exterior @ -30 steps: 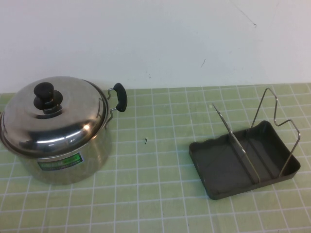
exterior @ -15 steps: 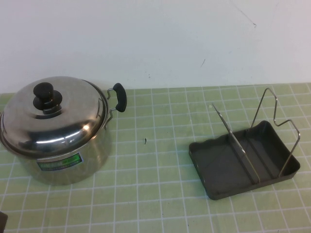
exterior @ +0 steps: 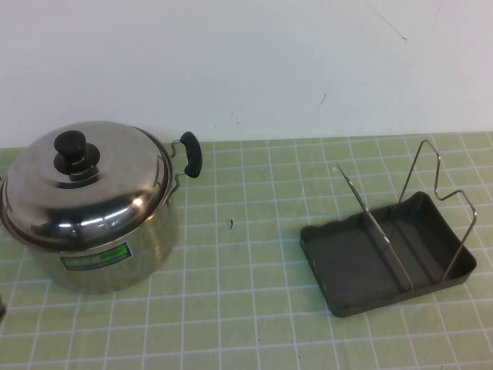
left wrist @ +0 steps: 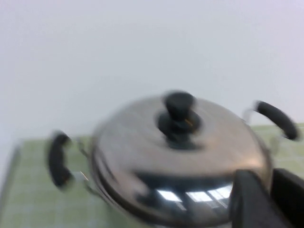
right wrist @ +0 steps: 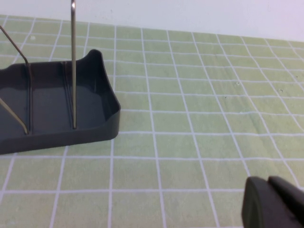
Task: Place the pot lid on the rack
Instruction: Open the pot
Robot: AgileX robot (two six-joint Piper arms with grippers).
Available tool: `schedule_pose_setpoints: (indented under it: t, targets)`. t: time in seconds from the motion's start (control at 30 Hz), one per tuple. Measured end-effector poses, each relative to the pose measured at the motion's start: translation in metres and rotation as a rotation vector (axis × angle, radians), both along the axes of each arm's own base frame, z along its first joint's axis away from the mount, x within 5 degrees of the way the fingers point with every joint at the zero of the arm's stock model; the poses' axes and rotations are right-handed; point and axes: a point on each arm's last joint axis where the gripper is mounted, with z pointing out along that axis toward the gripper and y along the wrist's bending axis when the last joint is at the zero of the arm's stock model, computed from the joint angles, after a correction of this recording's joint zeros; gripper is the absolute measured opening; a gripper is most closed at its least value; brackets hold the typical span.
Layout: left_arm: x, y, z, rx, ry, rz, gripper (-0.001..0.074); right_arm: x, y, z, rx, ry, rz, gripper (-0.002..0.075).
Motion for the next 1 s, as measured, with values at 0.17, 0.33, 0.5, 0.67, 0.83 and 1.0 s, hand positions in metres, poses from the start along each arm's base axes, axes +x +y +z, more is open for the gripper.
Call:
schedule_pose_setpoints:
  t: [0.17,0.33,0.5,0.67,0.83,1.0]
  targets:
    - [0.044,-0.006,0.015,0.150,-0.120,-0.016,0.0433,0.000,0.000,0.000,0.000,0.000,0.000,-0.0001]
    - [0.082,-0.018,0.009,0.113,-0.208,-0.046,0.0650,0.000,0.000,0.000,0.000,0.000,0.000,-0.0001]
    - [0.123,-0.024,-0.007,0.077,-0.187,-0.031,0.0659,0.000,0.000,0.000,0.000,0.000,0.000,-0.0001]
    - [0.160,-0.029,-0.024,0.079,-0.139,-0.029,0.0637,0.000,0.000,0.000,0.000,0.000,0.000,-0.0001]
    - [0.185,-0.031,-0.039,0.060,-0.154,0.003,0.0628,0.000,0.000,0.000,0.000,0.000,0.000,-0.0001]
    - [0.203,-0.030,-0.063,0.042,-0.107,0.039,0.0627,0.000,0.000,0.000,0.000,0.000,0.000,-0.0001]
